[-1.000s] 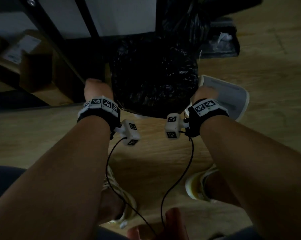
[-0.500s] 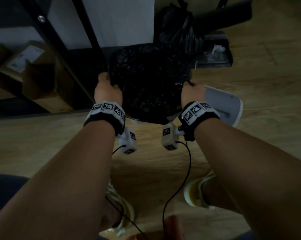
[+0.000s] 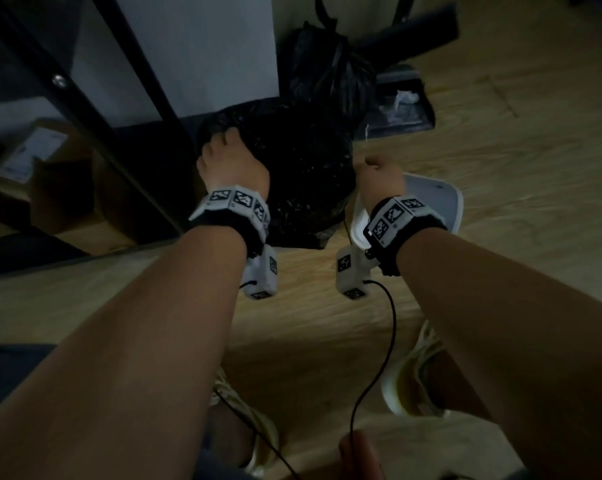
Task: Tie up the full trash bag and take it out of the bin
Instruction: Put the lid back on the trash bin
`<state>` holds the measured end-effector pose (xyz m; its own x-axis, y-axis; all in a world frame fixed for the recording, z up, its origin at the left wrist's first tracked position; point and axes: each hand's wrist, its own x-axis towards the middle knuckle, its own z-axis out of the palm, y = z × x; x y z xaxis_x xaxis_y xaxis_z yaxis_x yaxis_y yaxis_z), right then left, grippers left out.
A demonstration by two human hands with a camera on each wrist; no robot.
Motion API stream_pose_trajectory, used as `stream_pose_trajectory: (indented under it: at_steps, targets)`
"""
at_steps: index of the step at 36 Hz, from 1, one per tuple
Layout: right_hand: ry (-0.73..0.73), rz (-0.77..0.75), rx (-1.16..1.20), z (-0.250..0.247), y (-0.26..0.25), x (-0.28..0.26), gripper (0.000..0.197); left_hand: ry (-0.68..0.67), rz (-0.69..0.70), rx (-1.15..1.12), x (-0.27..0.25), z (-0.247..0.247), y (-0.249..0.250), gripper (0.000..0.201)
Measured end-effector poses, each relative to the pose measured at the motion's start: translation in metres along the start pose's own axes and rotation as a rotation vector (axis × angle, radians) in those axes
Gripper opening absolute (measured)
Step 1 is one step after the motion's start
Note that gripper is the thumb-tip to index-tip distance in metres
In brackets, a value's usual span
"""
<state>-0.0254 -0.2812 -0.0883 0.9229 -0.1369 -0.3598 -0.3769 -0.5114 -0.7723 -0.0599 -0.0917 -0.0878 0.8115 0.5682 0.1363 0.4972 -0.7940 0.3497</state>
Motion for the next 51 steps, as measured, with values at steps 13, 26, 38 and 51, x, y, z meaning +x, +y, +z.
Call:
stream_pose_trajectory:
  at_steps: [13,26,38,51]
  targets:
    - [0.100,-0.099,-0.488,-0.071,0.058,0.022,0.050,-0.185,0.574,0.101,-0.061,0.015,0.112,0.056]
    - [0.090,0.128,-0.527,-0.098,0.131,0.063,0.056,-0.513,0.614,0.140,-0.088,0.099,0.157,0.066]
    - [0.100,0.272,-0.409,-0.097,0.182,0.100,0.051,-0.672,0.442,0.257,-0.077,0.167,0.158,0.063]
    - [0.024,0.388,-0.378,-0.098,0.200,0.127,0.031,-0.820,0.222,0.269,-0.077,0.196,0.169,0.080]
